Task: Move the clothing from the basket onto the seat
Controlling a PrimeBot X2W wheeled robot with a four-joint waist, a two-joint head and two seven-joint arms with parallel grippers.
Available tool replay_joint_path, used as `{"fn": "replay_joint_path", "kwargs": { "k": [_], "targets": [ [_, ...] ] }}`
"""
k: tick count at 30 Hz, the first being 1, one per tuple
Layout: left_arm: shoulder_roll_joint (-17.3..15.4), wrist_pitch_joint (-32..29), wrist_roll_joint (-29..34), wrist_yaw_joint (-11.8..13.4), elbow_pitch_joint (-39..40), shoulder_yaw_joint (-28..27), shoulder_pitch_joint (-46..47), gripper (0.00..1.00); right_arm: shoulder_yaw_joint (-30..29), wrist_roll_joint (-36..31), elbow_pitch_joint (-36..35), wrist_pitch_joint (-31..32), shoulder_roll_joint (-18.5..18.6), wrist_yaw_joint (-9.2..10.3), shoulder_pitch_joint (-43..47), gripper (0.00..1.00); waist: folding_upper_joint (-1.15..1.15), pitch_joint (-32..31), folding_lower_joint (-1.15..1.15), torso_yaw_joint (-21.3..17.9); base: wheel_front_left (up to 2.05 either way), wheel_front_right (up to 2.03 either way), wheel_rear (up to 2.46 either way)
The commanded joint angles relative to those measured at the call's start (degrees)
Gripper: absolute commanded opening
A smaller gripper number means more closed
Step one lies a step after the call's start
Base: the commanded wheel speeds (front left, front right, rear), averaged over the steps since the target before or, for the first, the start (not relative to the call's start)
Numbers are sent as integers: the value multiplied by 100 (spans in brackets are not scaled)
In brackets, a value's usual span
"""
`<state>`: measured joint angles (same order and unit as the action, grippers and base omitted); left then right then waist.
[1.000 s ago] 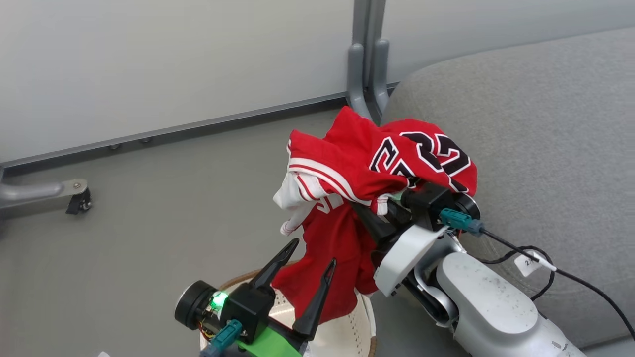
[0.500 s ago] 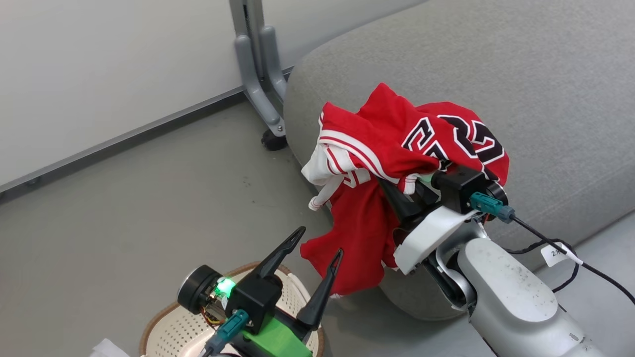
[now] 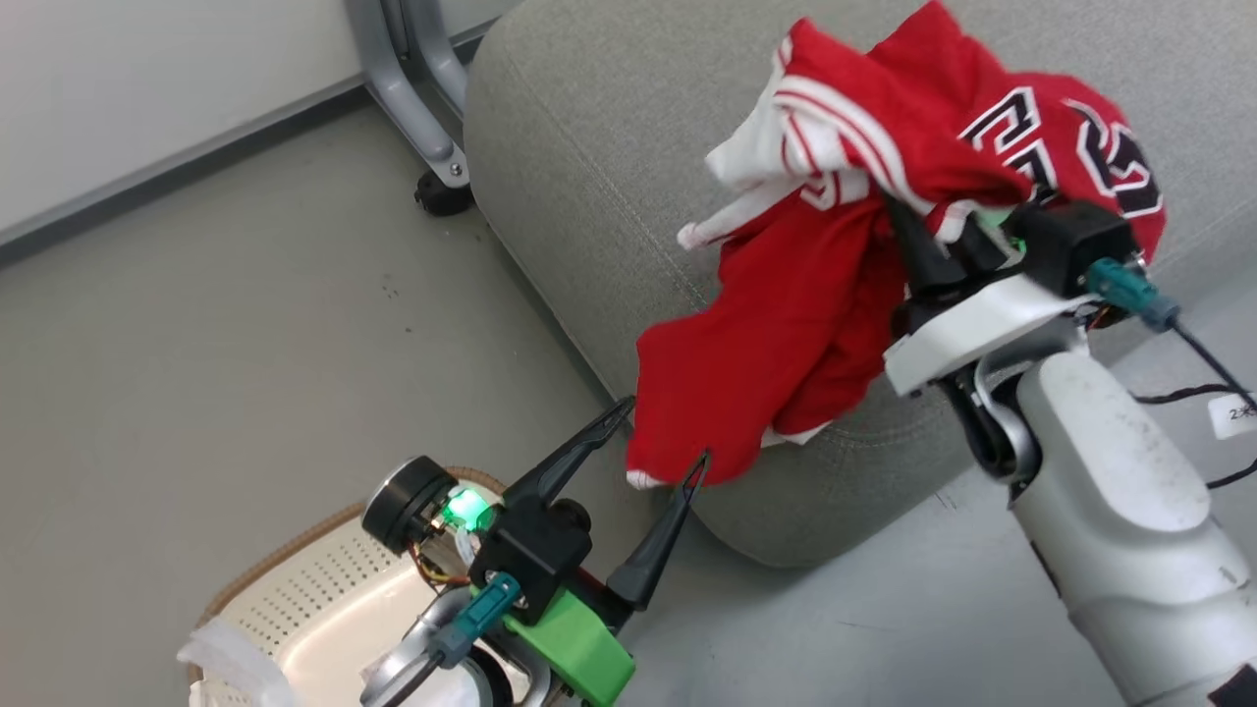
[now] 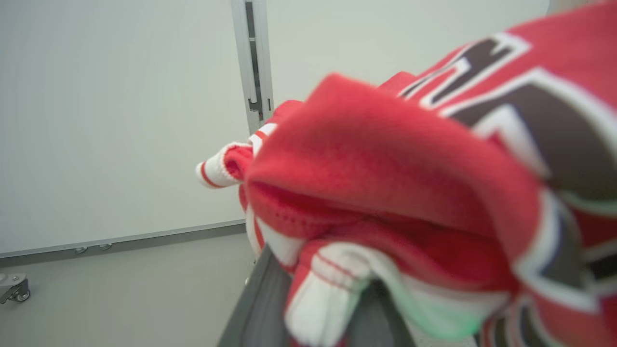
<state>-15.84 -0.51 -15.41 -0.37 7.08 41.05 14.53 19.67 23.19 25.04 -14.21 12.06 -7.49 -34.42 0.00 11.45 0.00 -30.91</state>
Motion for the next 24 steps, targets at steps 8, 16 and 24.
{"fn": "replay_joint_path", "kwargs": {
  "k": [8, 16, 24],
  "targets": [
    [-141, -99, 241, -190, 180, 62, 567, 100, -997, -13, 289, -102, 555, 0, -1334, 0, 0, 1123, 0, 715, 0, 0, 0],
    [-176, -12, 427, -262, 354, 41, 1047, 100, -1523, -42, 628, -99, 1163, 0, -2297, 0, 0, 1816, 0, 1312, 0, 0, 0],
    [-144, 18, 603, -373, 408, 113, 1521, 100, -1648, 45, 1788, -100, 1253, 0, -2447, 0, 0, 2517, 0, 1668, 0, 0, 0]
  ]
}}
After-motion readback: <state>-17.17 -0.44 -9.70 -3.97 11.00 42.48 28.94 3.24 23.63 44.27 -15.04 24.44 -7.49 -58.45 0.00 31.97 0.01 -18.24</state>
